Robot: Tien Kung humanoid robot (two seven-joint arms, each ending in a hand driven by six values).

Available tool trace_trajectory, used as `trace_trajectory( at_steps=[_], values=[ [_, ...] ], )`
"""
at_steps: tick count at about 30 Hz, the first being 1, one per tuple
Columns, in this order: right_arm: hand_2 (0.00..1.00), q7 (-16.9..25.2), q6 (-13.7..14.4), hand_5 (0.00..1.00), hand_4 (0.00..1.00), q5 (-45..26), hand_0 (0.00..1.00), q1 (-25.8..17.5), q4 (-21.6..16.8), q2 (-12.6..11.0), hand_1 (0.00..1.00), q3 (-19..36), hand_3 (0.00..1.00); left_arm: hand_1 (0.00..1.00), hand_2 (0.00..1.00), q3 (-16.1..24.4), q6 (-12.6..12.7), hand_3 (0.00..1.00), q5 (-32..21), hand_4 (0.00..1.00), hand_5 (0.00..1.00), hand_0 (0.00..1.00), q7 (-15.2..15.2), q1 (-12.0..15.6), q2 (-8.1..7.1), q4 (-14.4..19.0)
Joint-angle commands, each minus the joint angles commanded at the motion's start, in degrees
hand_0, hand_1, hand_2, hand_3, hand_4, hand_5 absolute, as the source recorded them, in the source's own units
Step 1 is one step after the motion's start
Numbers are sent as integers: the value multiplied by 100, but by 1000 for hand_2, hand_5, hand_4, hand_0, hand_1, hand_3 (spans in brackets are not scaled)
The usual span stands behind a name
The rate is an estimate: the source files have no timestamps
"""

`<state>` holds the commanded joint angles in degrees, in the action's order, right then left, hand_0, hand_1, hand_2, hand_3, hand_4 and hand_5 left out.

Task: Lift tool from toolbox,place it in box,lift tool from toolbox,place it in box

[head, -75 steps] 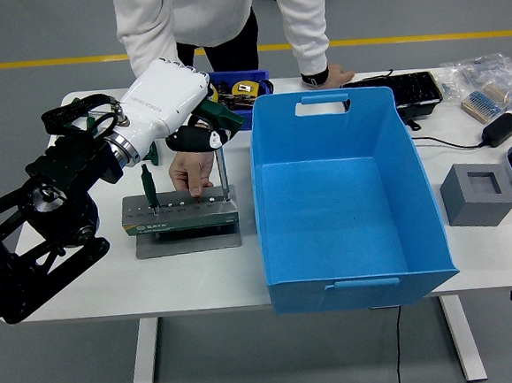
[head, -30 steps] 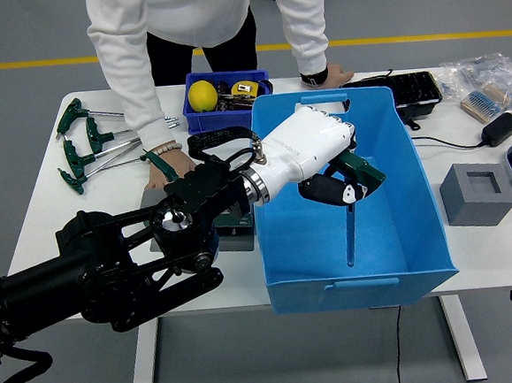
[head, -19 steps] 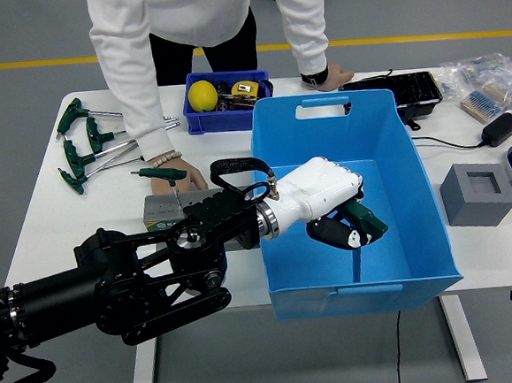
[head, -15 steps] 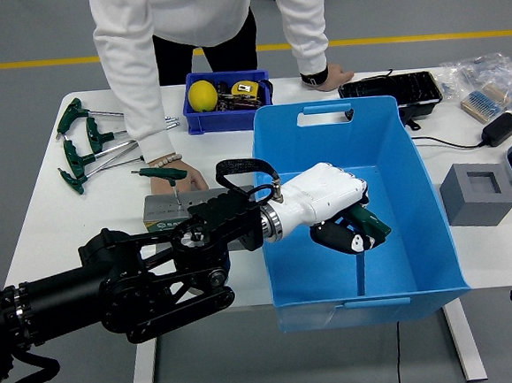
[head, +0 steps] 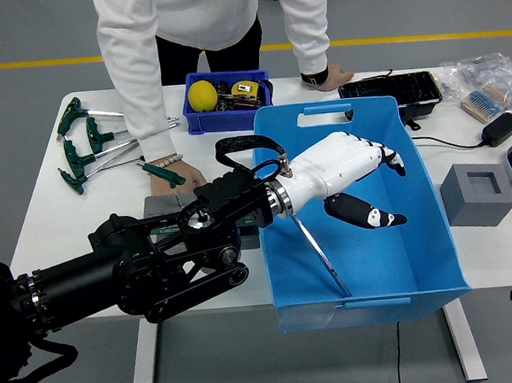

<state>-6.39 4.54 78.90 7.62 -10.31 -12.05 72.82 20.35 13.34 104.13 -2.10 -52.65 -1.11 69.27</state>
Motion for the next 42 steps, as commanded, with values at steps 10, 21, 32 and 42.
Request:
trace_trajectory(
  at_steps=[10, 21, 32, 42],
  values=[
    [771, 24, 29, 851, 998, -124, 833, -25, 0, 21, 767, -11, 794, 644, 702, 849, -326, 706, 840, 950, 776, 608, -147, 344, -620, 622],
    [771, 38, 28, 851, 998, -218, 832, -33, 0, 36, 767, -31, 795, 579, 616, 1603, -1599, 603, 1897, 927, 832, 625, -684, 653, -1617, 626],
    [770, 36, 24, 850, 998, -241, 831, -36, 0, 25, 766, -42, 795, 593, 620, 1411, -2306, 587, 1988, 919, 827, 657, -891, 828, -2065, 337],
    [769, 43, 24, 850, 998, -254, 829, -31, 0, 25, 766, -53, 794, 595, 603, 1315, -2613, 513, 2084, 901, 857, 697, -969, 800, -2181, 278]
  ],
)
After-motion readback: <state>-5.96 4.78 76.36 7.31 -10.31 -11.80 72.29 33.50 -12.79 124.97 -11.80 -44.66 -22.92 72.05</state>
